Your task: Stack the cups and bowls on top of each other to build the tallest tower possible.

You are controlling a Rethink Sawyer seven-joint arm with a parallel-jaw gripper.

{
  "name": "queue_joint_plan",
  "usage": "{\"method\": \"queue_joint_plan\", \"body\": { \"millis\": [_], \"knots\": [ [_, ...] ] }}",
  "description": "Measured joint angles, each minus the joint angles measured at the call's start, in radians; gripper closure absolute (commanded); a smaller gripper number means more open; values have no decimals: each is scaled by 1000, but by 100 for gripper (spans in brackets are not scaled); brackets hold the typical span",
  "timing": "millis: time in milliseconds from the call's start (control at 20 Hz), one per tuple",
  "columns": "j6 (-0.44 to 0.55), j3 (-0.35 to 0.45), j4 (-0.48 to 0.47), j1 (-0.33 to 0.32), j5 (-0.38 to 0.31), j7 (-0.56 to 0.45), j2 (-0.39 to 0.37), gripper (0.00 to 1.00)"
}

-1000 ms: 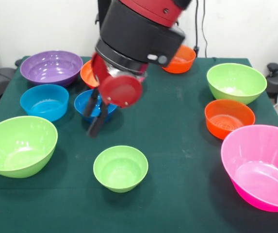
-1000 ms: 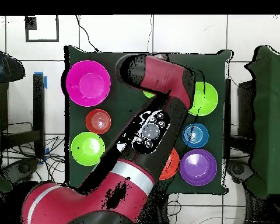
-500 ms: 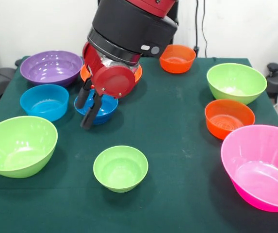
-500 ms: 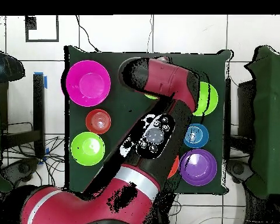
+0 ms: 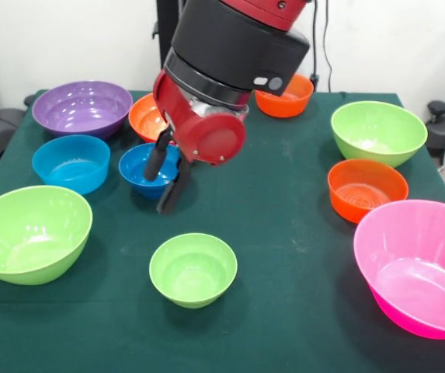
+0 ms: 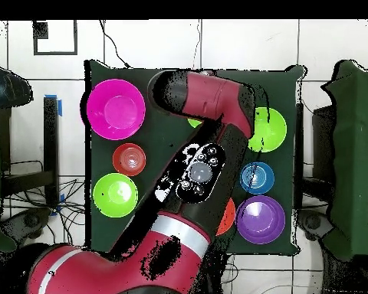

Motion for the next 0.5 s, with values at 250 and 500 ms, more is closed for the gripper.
{"method": "queue_joint_plan", "body": {
  "millis": [250, 500],
  "knots": [
    [0, 42, -37, -9, -56, -17, -1, 0],
    [0, 109, -51, -32, -101, -64, -8, 0]
  ]
}}
